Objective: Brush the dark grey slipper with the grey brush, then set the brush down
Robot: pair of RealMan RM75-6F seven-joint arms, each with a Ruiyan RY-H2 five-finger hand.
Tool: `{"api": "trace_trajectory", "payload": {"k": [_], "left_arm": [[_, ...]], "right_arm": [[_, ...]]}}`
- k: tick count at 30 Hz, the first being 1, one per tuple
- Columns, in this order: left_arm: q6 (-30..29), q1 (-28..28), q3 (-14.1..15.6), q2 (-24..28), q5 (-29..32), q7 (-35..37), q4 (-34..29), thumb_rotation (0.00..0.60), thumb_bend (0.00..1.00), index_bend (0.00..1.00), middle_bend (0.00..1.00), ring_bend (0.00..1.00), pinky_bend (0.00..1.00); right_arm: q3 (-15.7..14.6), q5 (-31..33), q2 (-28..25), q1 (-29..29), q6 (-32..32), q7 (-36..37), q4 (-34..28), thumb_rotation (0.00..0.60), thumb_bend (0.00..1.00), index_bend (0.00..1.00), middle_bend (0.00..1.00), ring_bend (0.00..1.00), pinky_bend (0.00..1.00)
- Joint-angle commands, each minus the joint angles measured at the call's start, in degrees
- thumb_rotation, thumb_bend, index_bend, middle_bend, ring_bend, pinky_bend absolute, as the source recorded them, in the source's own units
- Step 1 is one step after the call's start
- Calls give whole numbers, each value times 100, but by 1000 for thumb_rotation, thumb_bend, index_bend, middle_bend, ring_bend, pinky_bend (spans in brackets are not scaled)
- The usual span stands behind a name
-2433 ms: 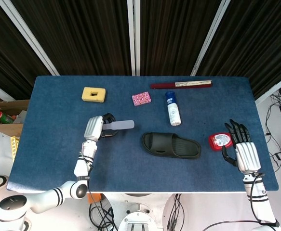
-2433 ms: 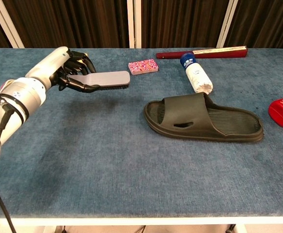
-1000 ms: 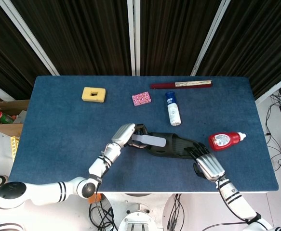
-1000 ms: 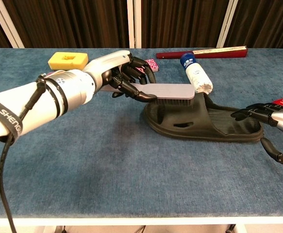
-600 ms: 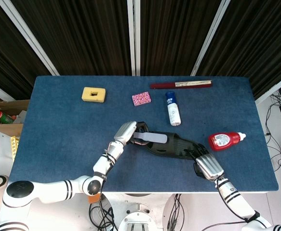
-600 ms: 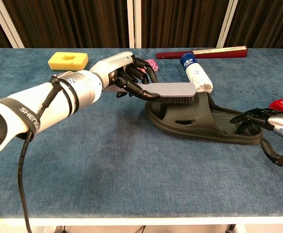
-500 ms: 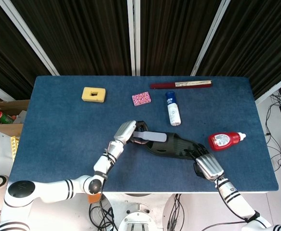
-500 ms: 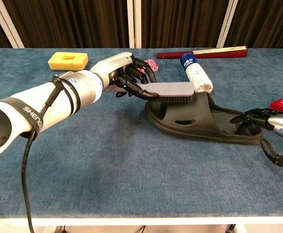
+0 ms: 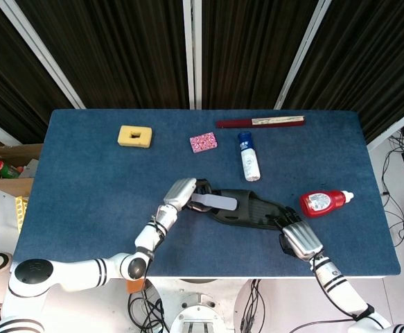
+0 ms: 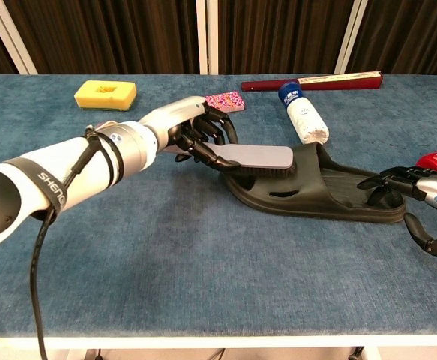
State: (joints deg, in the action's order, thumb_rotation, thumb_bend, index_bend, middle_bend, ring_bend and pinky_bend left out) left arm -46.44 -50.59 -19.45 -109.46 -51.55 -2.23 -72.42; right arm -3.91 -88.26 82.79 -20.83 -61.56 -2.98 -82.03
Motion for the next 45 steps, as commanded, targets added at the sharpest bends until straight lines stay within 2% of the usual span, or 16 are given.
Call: {"api": "trace_trajectory", "payload": {"k": [1,2,6,9,14,17,23,26,30,38,42,45], "left_arm": [[80,7,4,112,137,-51,-85,600,564,905,1000,1000,1000],[200,3,18,191,176,-40,-154,600,564,905,1000,1000,1000],[1339,-66,17,767,482,356,-605,600,563,906,1000,1000,1000],[2035,-122,-7,1113,427,692,-811,600,564,907,1000,1000,1000],[2522,-21,-232,1335,82,1277,-985,600,564,914,1000,1000,1000],[2409,80,-345,1305,-171,1495,-951,600,564,914,1000,1000,1000],[910,280,-301,680,-530,1363,-567,600,564,914,1000,1000,1000],[562,257,-244,458,-496,1195,-364,600,563,914,1000,1000,1000],[415,188,-196,314,-299,967,-224,600,563,914,1000,1000,1000],[1041,18,57,638,-229,844,-539,600,563,913,1000,1000,1000],[1961,-175,131,1107,-232,1068,-804,600,563,916,1000,1000,1000],[2386,-240,92,1302,-270,1307,-876,600,564,918,1000,1000,1000]], "right_arm": [[3,6,0,2,-7,0,3,600,778,141,283,0,0],[4,9,1,3,-11,3,4,600,778,141,283,0,0],[10,10,11,-1,-22,-3,4,600,778,142,283,0,0],[18,27,20,3,-35,-26,4,600,778,142,283,0,0],[23,61,23,13,-40,-55,2,600,778,143,283,0,0],[25,68,21,18,-52,-57,1,600,778,142,283,0,0],[25,77,21,17,-51,-40,11,600,778,142,283,0,0],[25,83,21,12,-42,-31,18,600,778,143,283,0,0],[27,77,17,4,-40,-24,13,600,778,142,283,0,0],[22,80,6,7,-51,-38,-9,600,778,141,283,0,0],[28,86,-5,20,-81,-39,-18,600,778,141,283,0,0],[31,94,-10,25,-88,-34,-18,600,778,141,283,0,0]]}}
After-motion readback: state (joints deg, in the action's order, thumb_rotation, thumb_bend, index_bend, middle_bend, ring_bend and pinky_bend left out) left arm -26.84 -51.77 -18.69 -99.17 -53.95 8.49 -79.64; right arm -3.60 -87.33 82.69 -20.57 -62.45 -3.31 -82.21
